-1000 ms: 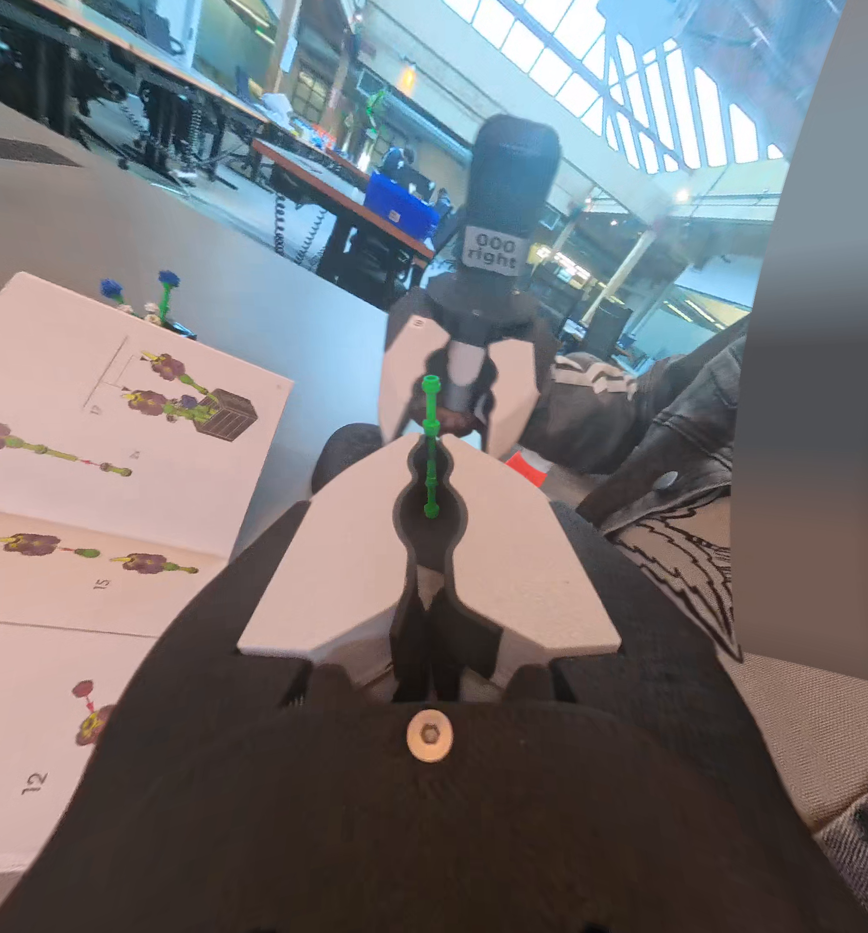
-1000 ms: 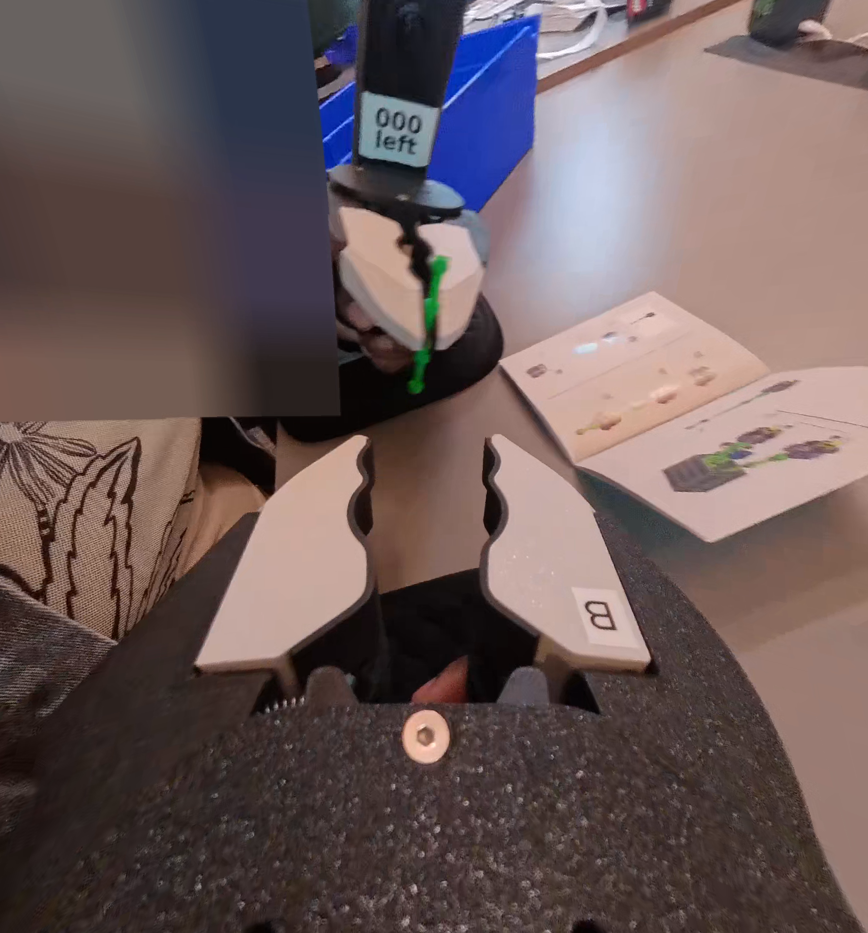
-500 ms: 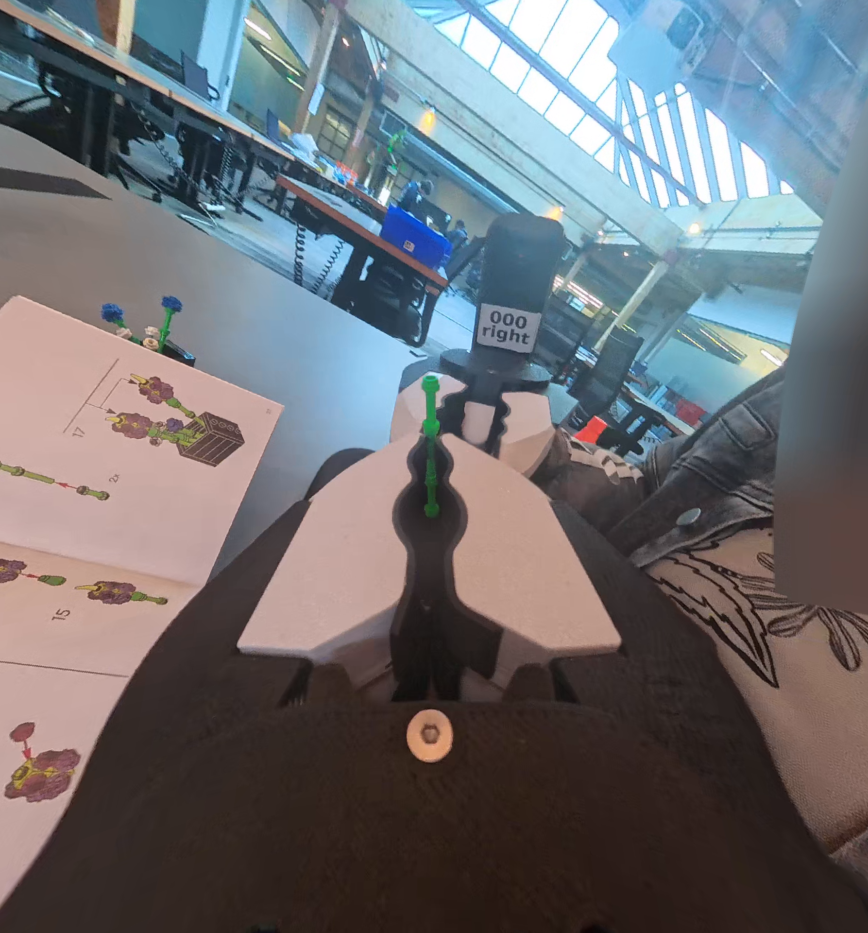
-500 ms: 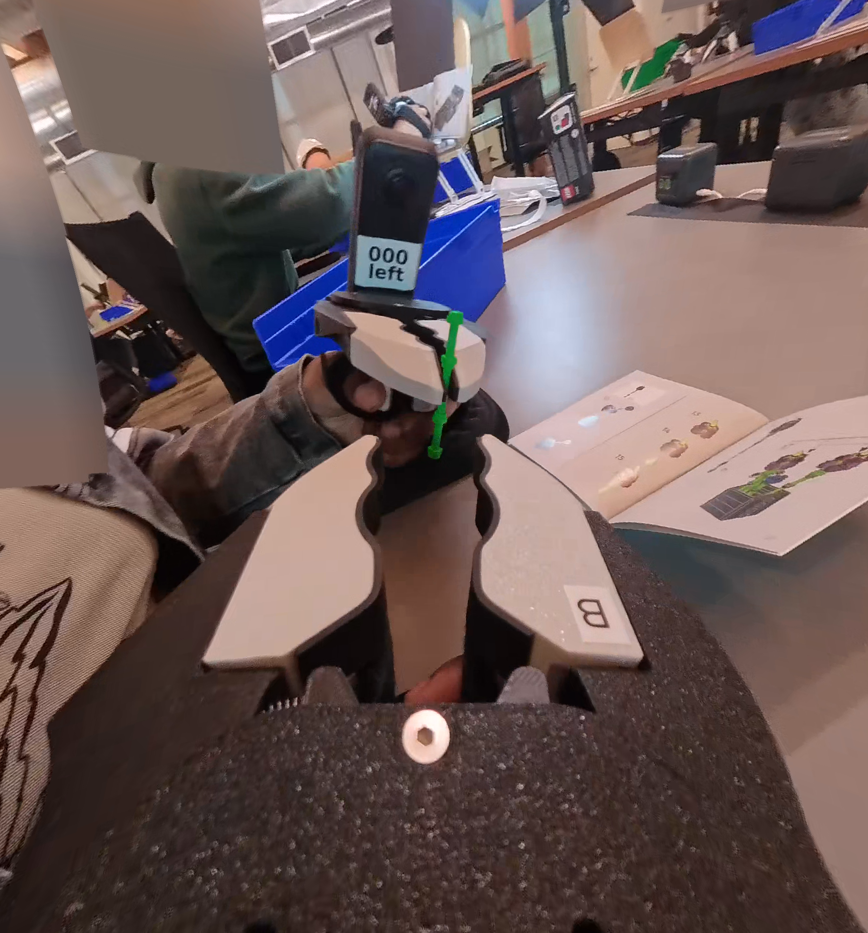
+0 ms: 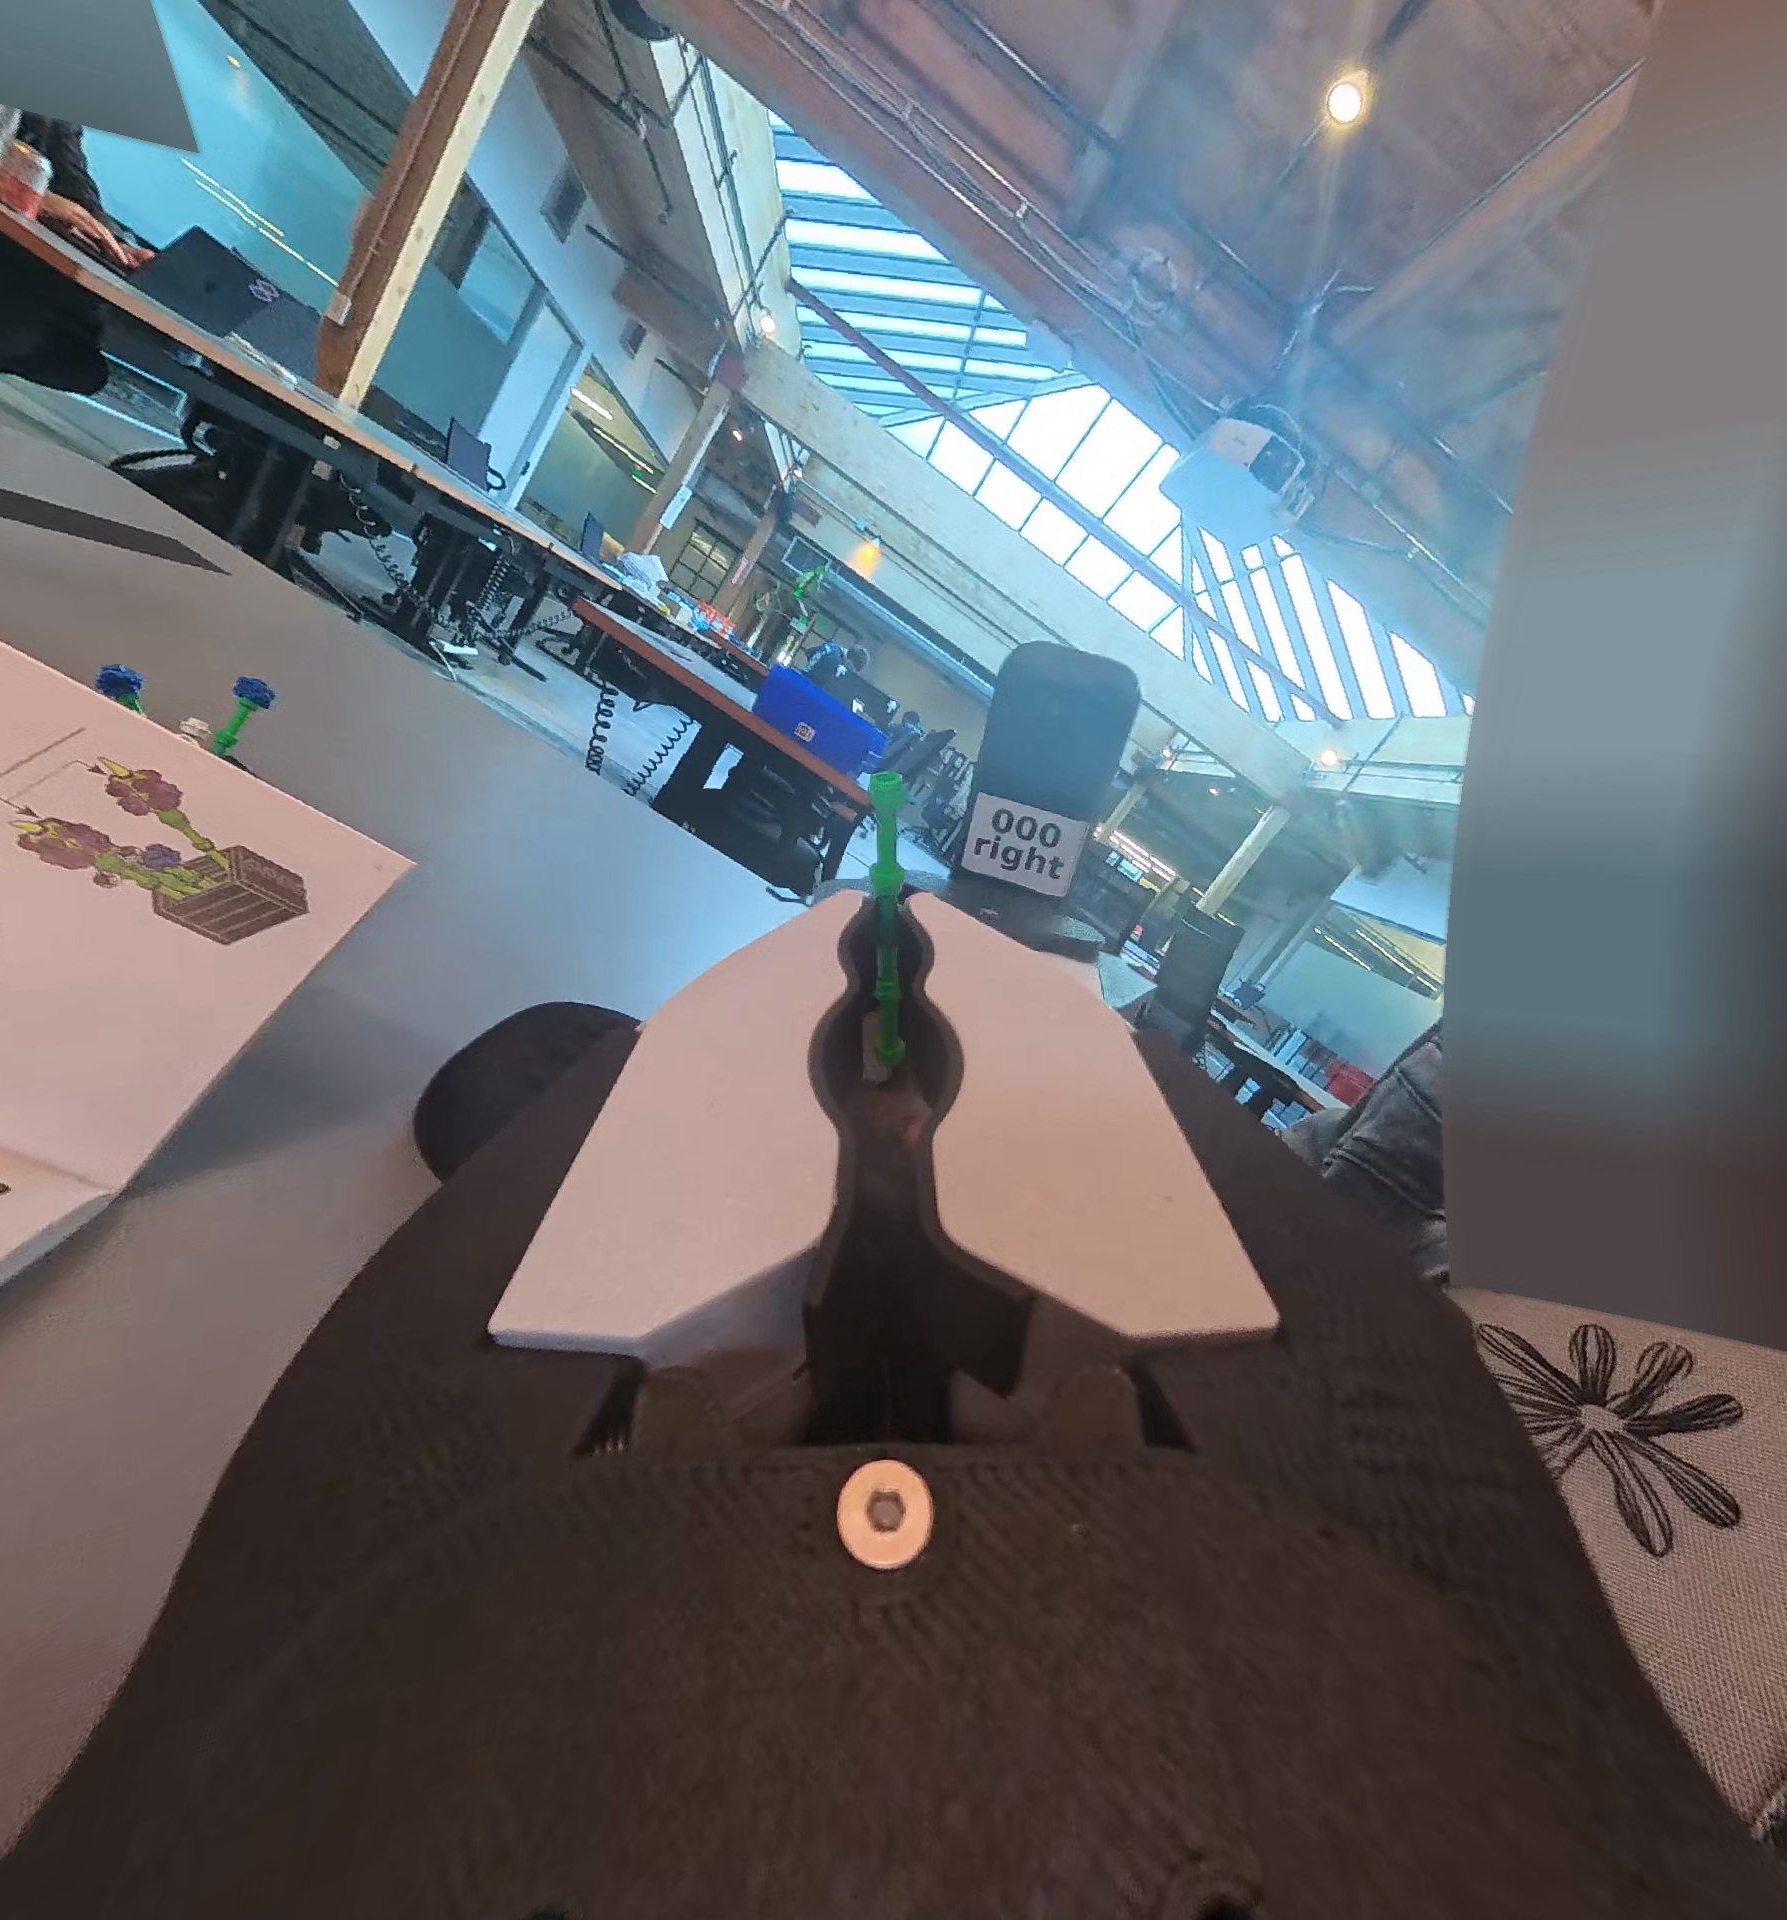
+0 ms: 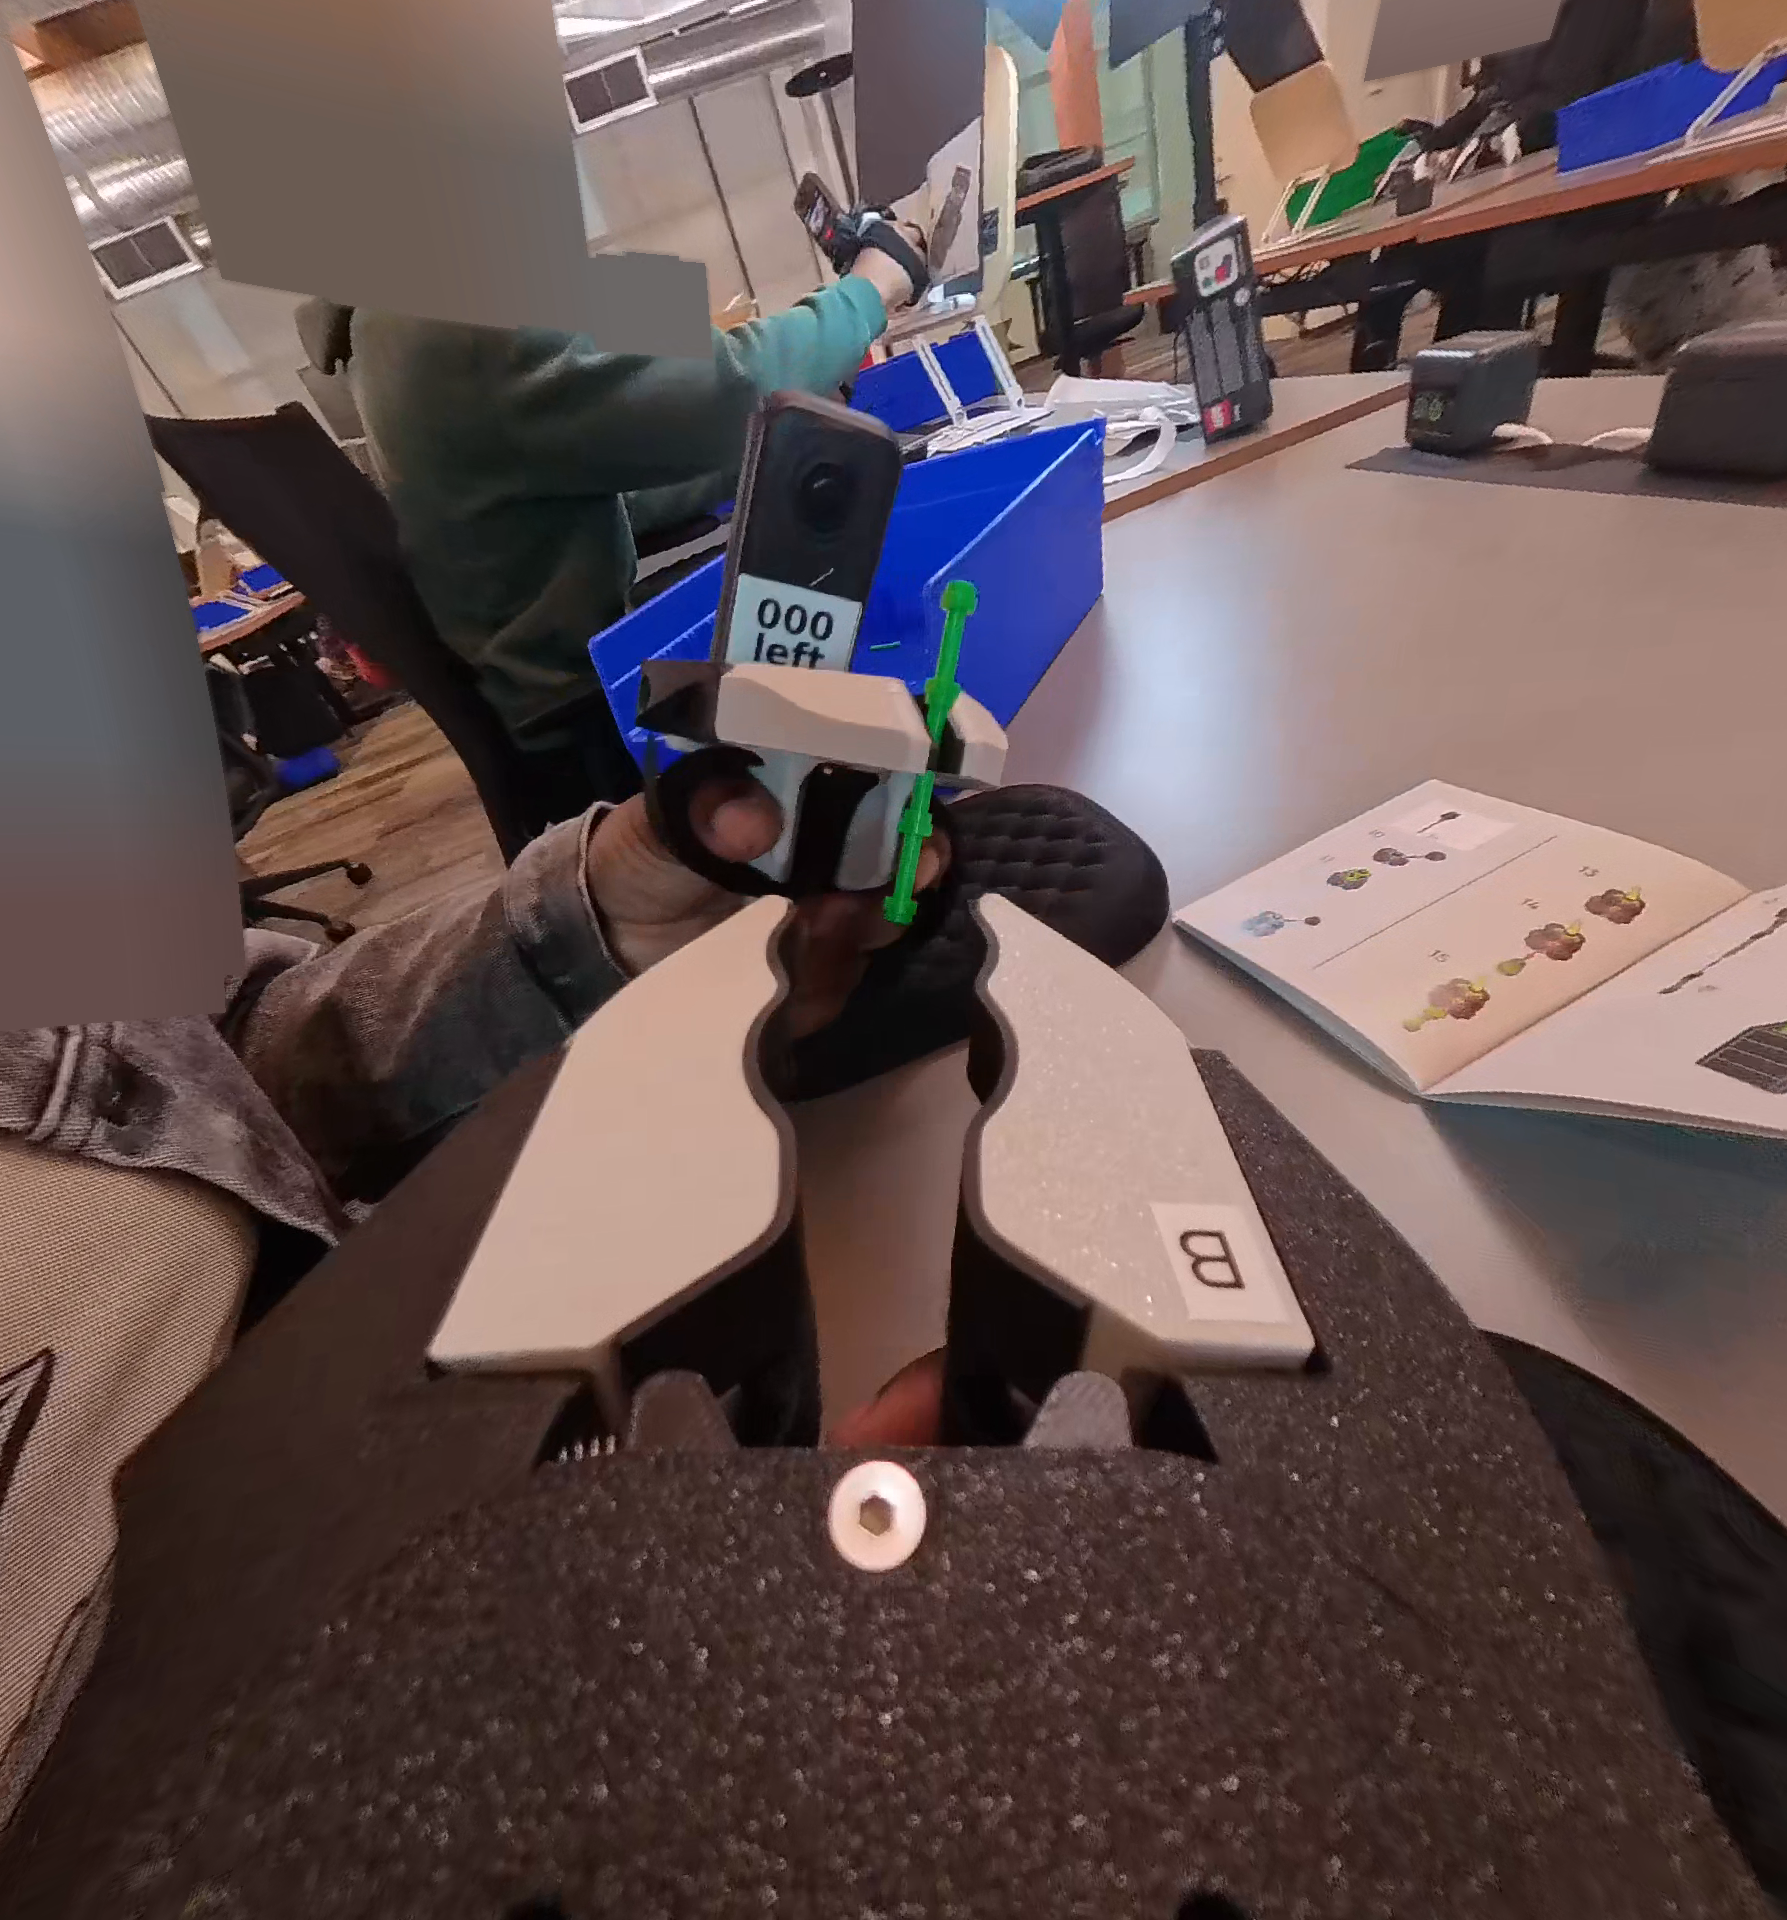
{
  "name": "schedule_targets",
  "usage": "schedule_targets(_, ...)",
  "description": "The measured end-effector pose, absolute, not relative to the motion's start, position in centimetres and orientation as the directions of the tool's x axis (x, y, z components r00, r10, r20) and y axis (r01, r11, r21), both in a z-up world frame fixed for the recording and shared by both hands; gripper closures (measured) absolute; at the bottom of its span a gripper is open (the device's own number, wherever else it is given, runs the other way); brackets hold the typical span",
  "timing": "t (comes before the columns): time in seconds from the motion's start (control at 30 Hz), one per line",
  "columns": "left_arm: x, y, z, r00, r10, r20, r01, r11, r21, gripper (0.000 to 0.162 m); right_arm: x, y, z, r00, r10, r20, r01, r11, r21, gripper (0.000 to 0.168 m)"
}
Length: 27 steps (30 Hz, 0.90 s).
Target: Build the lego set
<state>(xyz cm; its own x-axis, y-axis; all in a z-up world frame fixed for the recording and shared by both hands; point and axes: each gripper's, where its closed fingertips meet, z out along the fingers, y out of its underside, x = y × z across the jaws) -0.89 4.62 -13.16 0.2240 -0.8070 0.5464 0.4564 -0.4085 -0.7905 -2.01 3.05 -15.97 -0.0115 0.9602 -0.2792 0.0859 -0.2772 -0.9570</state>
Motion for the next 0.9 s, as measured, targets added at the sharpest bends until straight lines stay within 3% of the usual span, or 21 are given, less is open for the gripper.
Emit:
schedule_targets(0.13, 0.2, 2.9, -12.8, 0.212, -0.822, 0.528, 0.473, -0.386, -0.792, 0.159, -1.9, 1.6, -15.6, 0.0, 0.97, -0.245, 0.1, -0.244, -0.965, 0.143)
schedule_targets(0.2, 0.7, 1.9, -12.5, 0.204, -0.835, 0.51, 0.478, -0.37, -0.797, 0.16, -1.8, 0.7, -15.5, -0.005, 0.98, -0.199, 0.102, -0.198, -0.975, 0.161)
schedule_targets(0.4, 1.7, -1.3, -13.6, 0.23, -0.863, 0.449, 0.382, -0.344, -0.857, 0.156, -0.4, -2.1, -16.5, -0.069, 0.991, -0.111, 0.207, -0.095, -0.974, 0.163)
schedule_targets(0.5, 0.2, -2.1, -14.9, 0.348, -0.861, 0.37, 0.254, -0.293, -0.922, 0.135, 0.6, -2.6, -18.5, -0.113, 0.991, -0.074, 0.392, -0.024, -0.92, 0.163)
schedule_targets(0.6, -2.0, -2.0, -16.5, 0.591, -0.807, -0.009, -0.121, -0.078, -0.99, 0.128, 2.1, -2.5, -21.3, -0.151, 0.987, -0.057, 0.631, 0.052, -0.774, 0.163)
schedule_targets(0.67, -2.0, -2.5, -17.1, 0.569, -0.737, -0.364, -0.456, 0.085, -0.886, 0.128, 2.6, -2.6, -22.4, -0.17, 0.983, -0.066, 0.733, 0.081, -0.675, 0.162)
schedule_targets(0.73, -0.4, -3.3, -18.0, 0.418, -0.686, -0.596, -0.683, 0.195, -0.704, 0.132, 2.8, -3.0, -23.0, -0.193, 0.978, -0.08, 0.79, 0.107, -0.604, 0.162)
schedule_targets(0.8, 1.2, -3.6, -19.4, 0.288, -0.652, -0.701, -0.795, 0.245, -0.555, 0.136, 2.8, -3.4, -23.3, -0.215, 0.972, -0.093, 0.823, 0.129, -0.553, 0.163)
schedule_targets(0.9, 2.3, -3.1, -21.3, 0.23, -0.657, -0.718, -0.842, 0.236, -0.485, 0.142, 2.8, -3.8, -23.5, -0.225, 0.969, -0.102, 0.854, 0.145, -0.5, 0.163)
